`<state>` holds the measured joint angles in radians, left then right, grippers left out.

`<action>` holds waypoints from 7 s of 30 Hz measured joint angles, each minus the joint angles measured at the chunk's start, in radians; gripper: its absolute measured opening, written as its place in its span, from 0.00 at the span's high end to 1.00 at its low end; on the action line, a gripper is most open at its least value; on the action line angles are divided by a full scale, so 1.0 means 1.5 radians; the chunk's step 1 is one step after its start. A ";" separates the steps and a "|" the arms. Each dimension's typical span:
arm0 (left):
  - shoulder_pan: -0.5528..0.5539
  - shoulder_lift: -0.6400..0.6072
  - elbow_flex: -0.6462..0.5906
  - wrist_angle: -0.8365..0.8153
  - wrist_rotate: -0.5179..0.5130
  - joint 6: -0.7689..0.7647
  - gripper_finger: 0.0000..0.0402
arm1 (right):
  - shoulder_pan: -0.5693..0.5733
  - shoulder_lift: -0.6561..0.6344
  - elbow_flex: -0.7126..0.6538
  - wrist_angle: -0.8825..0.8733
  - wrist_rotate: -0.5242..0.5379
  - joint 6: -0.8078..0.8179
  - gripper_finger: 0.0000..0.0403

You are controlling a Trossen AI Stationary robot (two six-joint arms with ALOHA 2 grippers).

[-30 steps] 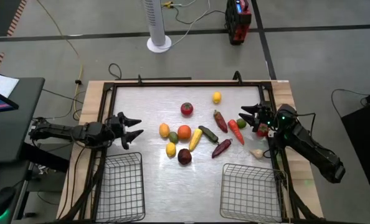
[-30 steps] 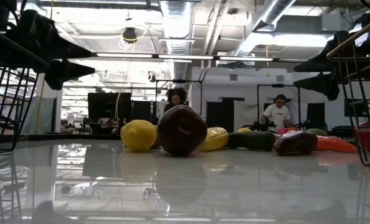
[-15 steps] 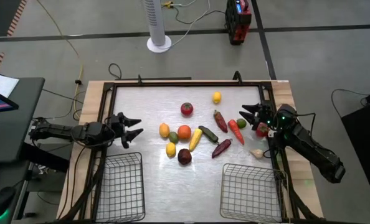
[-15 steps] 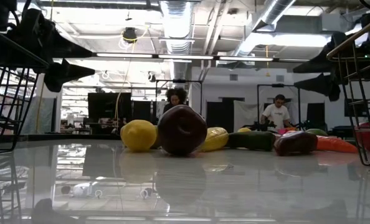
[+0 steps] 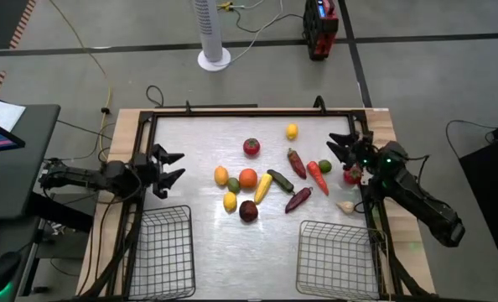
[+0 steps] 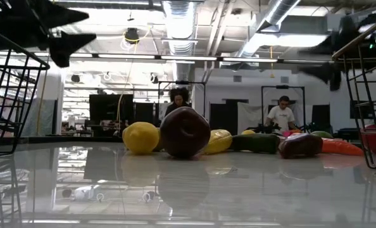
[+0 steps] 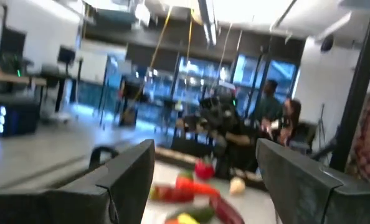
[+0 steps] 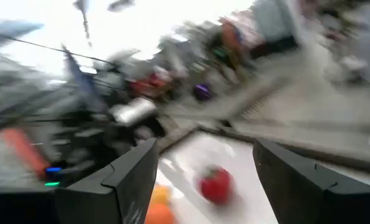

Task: Sort produce into baskets
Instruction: Put the top red bell pepper into the gold wire basket, then put the carrot into the gold wire basket

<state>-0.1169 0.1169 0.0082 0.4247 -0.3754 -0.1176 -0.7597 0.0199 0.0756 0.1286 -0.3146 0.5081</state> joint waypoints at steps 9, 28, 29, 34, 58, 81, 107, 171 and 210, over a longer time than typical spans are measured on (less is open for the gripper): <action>0.000 0.043 0.027 0.055 -0.087 -0.036 0.35 | 0.032 0.248 0.085 0.013 -0.034 -0.119 0.28; 0.002 0.316 0.301 -0.253 -0.114 -0.040 0.41 | 0.248 0.805 0.408 -0.354 0.246 -0.260 0.28; 0.002 0.329 0.306 -0.248 -0.114 -0.040 0.41 | 0.250 0.826 0.422 -0.368 0.246 -0.262 0.28; 0.002 0.393 0.309 -0.166 -0.114 -0.073 0.41 | 0.248 0.915 0.471 -0.413 0.271 -0.276 0.28; 0.001 0.409 0.309 -0.071 -0.190 0.016 0.41 | 0.271 1.071 0.498 -0.375 0.247 -0.240 0.35; 0.000 0.411 0.309 -0.046 -0.143 -0.014 0.41 | 0.659 0.808 0.644 -0.567 0.221 -0.094 0.48; 0.001 0.411 0.309 -0.014 -0.103 0.002 0.41 | 0.990 0.860 0.660 -0.690 0.266 0.329 0.22; 0.001 0.411 0.309 -0.022 -0.134 0.019 0.41 | 0.380 0.895 0.380 -0.581 0.348 -0.010 0.26; 0.001 0.411 0.309 -0.032 -0.120 0.000 0.41 | 1.013 0.773 0.604 -0.684 0.296 0.325 0.64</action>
<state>-0.1162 0.7330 0.4721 0.3767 -0.5560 -0.1169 0.7596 1.1787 0.9817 -0.8978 0.1291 0.9949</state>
